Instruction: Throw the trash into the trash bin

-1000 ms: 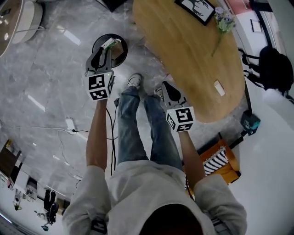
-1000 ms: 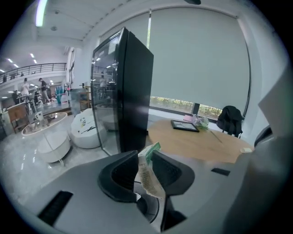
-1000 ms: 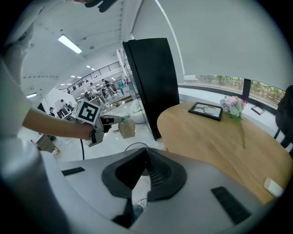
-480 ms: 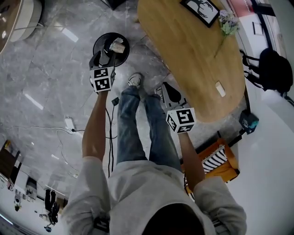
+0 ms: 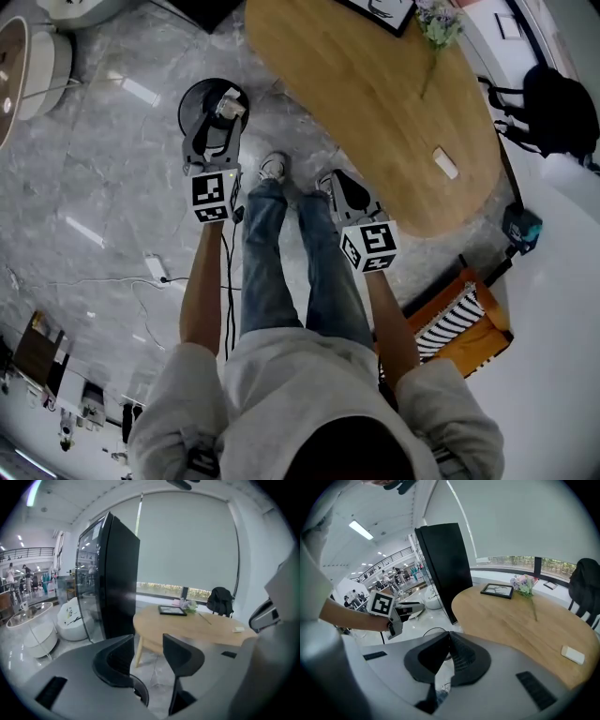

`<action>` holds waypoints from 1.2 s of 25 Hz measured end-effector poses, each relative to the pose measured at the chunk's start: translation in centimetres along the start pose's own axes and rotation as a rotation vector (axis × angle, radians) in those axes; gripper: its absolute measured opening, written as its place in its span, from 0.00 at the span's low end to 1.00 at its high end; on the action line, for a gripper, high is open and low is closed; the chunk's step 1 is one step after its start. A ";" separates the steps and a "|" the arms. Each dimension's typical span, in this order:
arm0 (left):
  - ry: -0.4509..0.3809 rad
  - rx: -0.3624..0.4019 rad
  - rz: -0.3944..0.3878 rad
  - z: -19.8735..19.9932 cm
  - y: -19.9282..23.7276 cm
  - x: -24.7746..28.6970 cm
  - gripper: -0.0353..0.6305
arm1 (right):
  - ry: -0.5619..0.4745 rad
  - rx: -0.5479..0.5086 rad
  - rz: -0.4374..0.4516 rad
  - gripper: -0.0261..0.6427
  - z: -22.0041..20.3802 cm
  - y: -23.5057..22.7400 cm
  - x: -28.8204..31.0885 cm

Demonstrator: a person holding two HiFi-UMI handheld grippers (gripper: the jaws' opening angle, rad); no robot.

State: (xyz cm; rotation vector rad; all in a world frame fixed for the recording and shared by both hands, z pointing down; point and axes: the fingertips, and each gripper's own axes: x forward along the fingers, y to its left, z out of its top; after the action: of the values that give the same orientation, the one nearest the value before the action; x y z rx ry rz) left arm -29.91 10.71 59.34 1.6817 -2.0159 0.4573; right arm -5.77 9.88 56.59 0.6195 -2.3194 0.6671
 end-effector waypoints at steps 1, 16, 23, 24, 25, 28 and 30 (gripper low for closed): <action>-0.024 0.004 -0.026 1.1 -1.2 -0.5 0.33 | -0.006 0.010 -0.010 0.08 -0.1 -0.3 -0.3; -0.033 0.129 -0.378 5.6 -21.1 3.2 0.08 | -0.102 0.220 -0.230 0.08 -4.1 -10.7 -8.7; -0.002 0.248 -0.572 5.8 -32.0 5.5 0.08 | -0.142 0.365 -0.372 0.08 -8.6 -15.3 -14.7; 0.001 0.256 -0.595 5.8 -33.6 5.8 0.08 | -0.148 0.381 -0.390 0.08 -9.1 -15.9 -15.4; 0.004 0.266 -0.619 5.7 -35.1 6.0 0.08 | -0.154 0.397 -0.407 0.08 -9.6 -16.6 -16.1; 0.015 0.304 -0.690 5.4 -39.7 6.7 0.08 | -0.170 0.446 -0.455 0.08 -11.2 -18.4 -18.0; 0.022 0.328 -0.729 5.2 -42.2 7.0 0.08 | -0.182 0.476 -0.483 0.08 -12.1 -19.4 -19.3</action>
State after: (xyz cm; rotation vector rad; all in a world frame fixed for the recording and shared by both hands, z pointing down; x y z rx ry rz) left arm 9.79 -5.93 56.96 2.4260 -1.2117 0.5460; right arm 24.05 7.26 57.27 1.4530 -2.0451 0.9580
